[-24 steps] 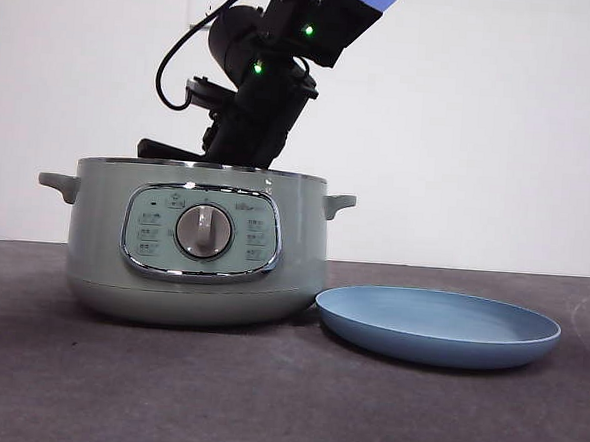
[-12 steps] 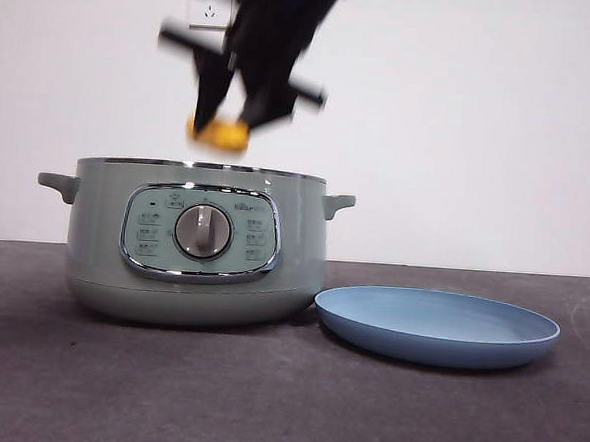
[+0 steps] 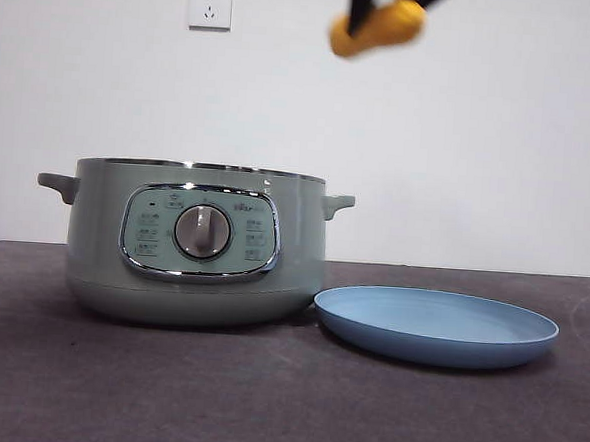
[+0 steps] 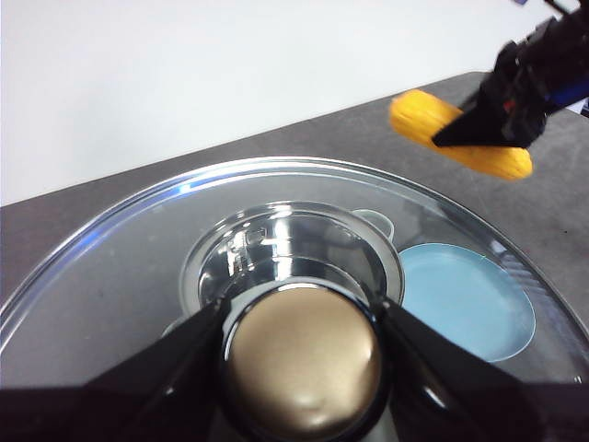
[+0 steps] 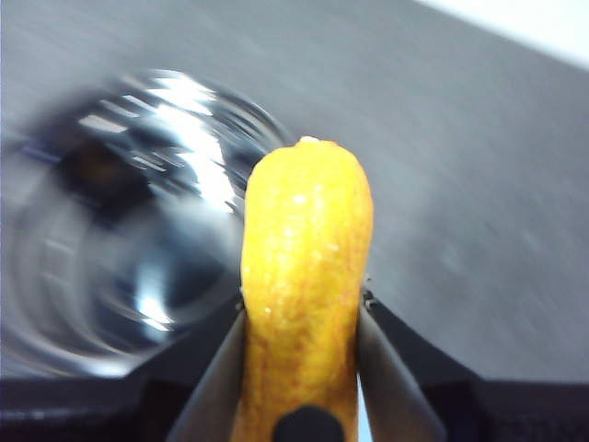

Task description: Take the corn out from the steamer,put the corn on the plate,close the lid

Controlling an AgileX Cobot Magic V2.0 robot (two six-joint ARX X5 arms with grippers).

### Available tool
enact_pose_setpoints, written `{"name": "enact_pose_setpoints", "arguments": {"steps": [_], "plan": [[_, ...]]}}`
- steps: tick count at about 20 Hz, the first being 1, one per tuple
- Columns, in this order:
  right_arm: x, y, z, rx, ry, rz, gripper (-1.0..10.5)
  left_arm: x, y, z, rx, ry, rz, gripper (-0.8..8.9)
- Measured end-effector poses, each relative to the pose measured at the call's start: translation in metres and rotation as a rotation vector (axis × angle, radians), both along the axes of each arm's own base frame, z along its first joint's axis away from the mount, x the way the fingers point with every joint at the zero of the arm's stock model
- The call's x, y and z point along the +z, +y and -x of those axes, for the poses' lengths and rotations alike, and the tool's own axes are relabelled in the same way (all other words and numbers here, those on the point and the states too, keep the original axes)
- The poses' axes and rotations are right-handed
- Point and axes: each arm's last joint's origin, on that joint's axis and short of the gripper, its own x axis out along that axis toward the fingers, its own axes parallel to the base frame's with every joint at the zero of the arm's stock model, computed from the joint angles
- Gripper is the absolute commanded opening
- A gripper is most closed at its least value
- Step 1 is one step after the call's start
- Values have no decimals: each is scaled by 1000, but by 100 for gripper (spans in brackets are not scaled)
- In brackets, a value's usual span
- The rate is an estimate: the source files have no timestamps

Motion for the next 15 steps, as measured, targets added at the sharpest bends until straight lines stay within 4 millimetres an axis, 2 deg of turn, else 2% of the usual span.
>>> {"name": "enact_pose_setpoints", "arguments": {"steps": [4, 8, 10, 15], "plan": [[-53, -20, -5, -24, 82, 5, -17, 0, -5, -17, -1, -1, 1, -8], [-132, -41, -5, -67, 166, -15, -17, -5, -12, -41, -25, 35, -1, -8], [-162, -50, -1, -80, 178, -24, -17, -7, -15, -51, -25, 41, -2, -8], [-197, -60, -3, -102, 156, -82, -17, -10, -22, -68, -46, 44, 2, -8]]}}
